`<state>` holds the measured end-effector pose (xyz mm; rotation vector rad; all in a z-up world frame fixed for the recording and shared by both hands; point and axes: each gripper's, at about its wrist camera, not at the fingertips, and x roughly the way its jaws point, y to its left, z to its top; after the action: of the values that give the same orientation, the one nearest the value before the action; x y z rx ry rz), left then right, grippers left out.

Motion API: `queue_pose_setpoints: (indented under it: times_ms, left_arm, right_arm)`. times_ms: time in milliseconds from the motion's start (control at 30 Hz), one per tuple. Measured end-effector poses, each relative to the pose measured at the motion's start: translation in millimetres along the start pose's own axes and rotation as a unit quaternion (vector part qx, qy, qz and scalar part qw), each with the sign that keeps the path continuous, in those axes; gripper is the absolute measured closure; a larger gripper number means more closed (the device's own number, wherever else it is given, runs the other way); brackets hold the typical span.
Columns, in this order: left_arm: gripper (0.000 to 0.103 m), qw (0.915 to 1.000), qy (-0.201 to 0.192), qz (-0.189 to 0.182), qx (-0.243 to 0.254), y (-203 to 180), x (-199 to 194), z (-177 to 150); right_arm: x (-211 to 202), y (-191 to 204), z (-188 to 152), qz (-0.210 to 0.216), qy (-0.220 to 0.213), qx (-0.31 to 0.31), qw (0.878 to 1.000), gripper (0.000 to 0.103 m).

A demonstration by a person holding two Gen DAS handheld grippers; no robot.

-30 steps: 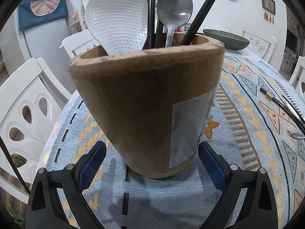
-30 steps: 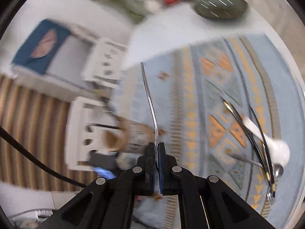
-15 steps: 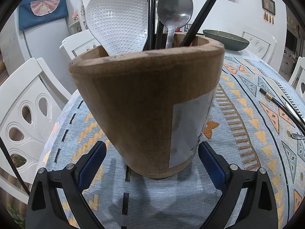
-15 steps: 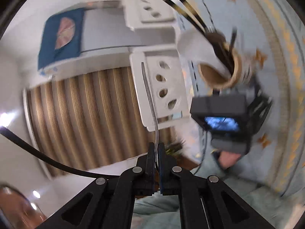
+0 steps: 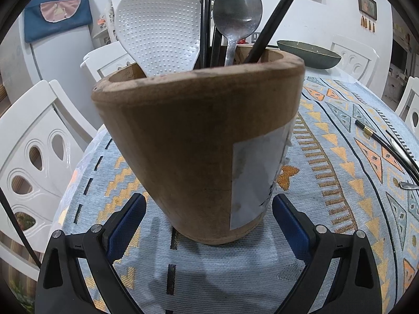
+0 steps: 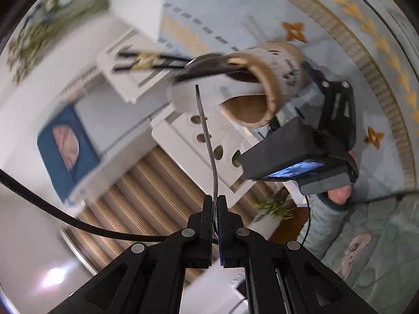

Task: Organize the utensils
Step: 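Lift the silver fork with the right gripper into the cup and release, then withdraw the open right gripper from the cup back to the utensil pile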

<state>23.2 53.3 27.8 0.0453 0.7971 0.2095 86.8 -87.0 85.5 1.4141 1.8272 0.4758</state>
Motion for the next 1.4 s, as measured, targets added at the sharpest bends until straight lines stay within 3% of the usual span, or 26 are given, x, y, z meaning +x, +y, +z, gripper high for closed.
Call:
queue_pose_setpoints:
  times_ms: [433,467,500,533,600,800,933,1033,1133,1233,1400]
  left_arm:
    - [0.006,1.0,0.0,0.001,0.002,-2.1,0.1,-1.2]
    - [0.006,1.0,0.0,0.001,0.002,-1.4,0.3,-1.4]
    - [0.006,1.0,0.0,0.001,0.002,-1.6,0.3,-1.4]
    - [0.006,1.0,0.001,0.001,0.002,-1.9,0.4,-1.5]
    - [0.006,1.0,0.0,0.001,0.002,-1.2,0.5,-1.4]
    - [0.006,1.0,0.0,0.001,0.002,-1.2,0.5,-1.3]
    - [0.006,1.0,0.0,0.001,0.001,-1.8,0.3,-1.4]
    - [0.006,1.0,-0.001,0.0,0.0,-1.5,-0.1,-1.5]
    - [0.006,1.0,-0.002,0.0,-0.001,-0.6,-0.5,-1.9]
    - [0.006,1.0,-0.002,0.0,-0.001,0.4,-0.7,-2.0]
    - [0.006,1.0,-0.002,0.0,-0.002,0.4,-0.7,-2.1]
  right_arm:
    - [5.0,-16.5,14.5,0.044,0.02,0.091,0.995,0.096]
    - [5.1,-15.9,15.2,0.056,0.022,0.095,0.994,0.093]
    - [4.4,-14.3,15.7,0.059,0.021,0.094,0.994,0.083]
    - [3.3,-10.4,16.9,0.066,0.02,0.089,0.994,0.071]
    - [-0.6,-0.5,18.3,0.087,0.018,0.07,0.994,0.064]
    - [-18.7,25.6,10.6,0.129,0.016,0.007,0.991,0.064]
    - [-40.7,50.4,-3.4,0.128,0.006,-0.09,0.988,0.064]
    - [-68.8,65.3,-16.1,0.114,-0.031,-0.168,0.979,0.064]
    - [-109.8,75.3,-31.5,0.092,-0.09,-0.244,0.961,0.064]
    - [-149.0,72.5,-41.1,0.065,-0.16,-0.28,0.944,0.064]
    - [-193.0,59.1,-47.4,-0.058,-0.291,-0.308,0.904,0.064]
